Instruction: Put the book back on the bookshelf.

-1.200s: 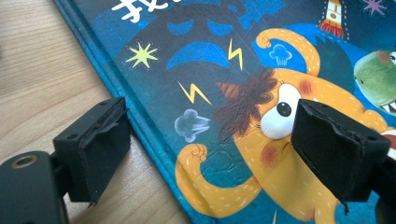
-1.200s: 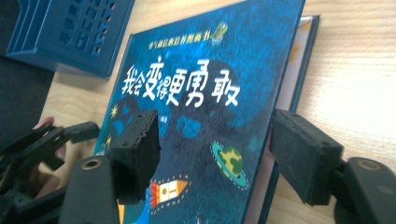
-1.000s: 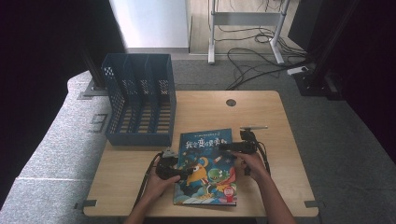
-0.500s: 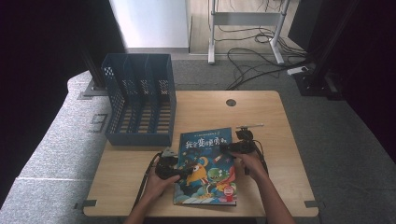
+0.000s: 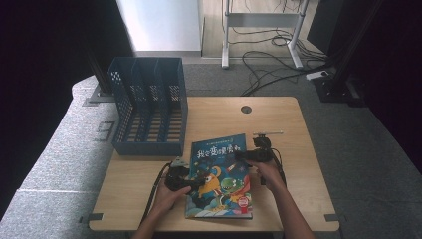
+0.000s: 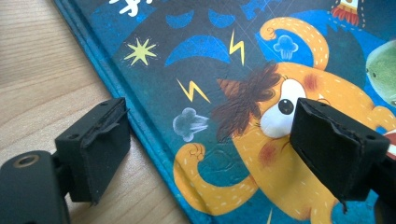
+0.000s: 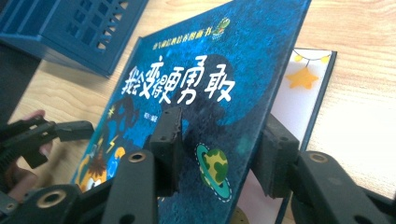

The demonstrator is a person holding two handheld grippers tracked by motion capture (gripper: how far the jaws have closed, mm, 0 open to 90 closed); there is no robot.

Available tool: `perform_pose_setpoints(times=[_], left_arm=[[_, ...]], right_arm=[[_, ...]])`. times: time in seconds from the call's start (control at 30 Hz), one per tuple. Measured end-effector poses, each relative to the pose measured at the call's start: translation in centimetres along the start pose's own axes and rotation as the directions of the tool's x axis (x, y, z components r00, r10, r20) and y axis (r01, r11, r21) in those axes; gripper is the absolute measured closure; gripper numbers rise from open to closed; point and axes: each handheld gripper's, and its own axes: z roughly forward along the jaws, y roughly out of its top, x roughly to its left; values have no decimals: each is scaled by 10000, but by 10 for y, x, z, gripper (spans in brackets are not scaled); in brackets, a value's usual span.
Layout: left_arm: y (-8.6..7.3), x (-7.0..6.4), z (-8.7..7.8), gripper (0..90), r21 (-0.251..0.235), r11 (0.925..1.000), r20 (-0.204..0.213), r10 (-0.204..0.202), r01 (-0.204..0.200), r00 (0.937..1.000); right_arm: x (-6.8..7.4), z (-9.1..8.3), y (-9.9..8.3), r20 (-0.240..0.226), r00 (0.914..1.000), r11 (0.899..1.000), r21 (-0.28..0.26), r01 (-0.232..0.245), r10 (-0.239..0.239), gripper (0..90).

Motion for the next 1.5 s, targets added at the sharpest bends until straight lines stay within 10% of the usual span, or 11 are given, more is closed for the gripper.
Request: perform_pose_setpoints(times=[0.47,1.5], left_arm=[[-23,-28,-19,106,407,9922,155,1177,-1182,9929],[-59,-48,-43,79,476,9859,864,1557,-1602,9840]], right_arm=[[2,-1,4,74,9999,9998,150,115,-116,564],[9,-11,10,-87,9999,9998,-182,70,-72,646]])
